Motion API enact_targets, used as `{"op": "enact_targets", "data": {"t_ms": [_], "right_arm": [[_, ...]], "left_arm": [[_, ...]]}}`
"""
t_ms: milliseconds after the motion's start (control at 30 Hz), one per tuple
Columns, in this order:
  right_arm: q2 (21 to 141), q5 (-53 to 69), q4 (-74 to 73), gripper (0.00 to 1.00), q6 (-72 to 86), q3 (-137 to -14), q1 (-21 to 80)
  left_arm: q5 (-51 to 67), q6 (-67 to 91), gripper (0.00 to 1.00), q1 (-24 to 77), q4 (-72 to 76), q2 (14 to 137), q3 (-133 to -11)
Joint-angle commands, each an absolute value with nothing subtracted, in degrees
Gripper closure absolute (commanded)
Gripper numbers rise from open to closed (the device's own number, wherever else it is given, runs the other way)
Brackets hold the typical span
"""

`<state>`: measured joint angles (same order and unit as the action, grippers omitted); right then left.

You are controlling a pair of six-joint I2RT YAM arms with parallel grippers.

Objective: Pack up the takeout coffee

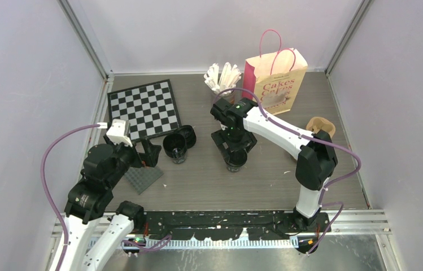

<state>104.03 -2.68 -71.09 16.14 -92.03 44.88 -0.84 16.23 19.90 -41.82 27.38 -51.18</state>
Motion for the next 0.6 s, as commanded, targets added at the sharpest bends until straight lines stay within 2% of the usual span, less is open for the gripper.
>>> {"op": "enact_targets", "data": {"t_ms": [0,400,567], "right_arm": [[104.0,-2.2,-72.3,0.09,14.9,-94.5,45.0],[98.6,-4.5,-71.1,0.11,16.1,-95.2,44.9],[91.4,-4.3,-60.6,0.17,19.8,-87.5,43.2]], "left_arm": [[-0.5,15.6,0.00,20.0,-39.5,27.3,-51.1],[-1.5,15.8,0.00,20.0,-40.0,27.3,-51.6],[11.5,17.3,0.00,20.0,-37.0,27.2,-51.7]]}}
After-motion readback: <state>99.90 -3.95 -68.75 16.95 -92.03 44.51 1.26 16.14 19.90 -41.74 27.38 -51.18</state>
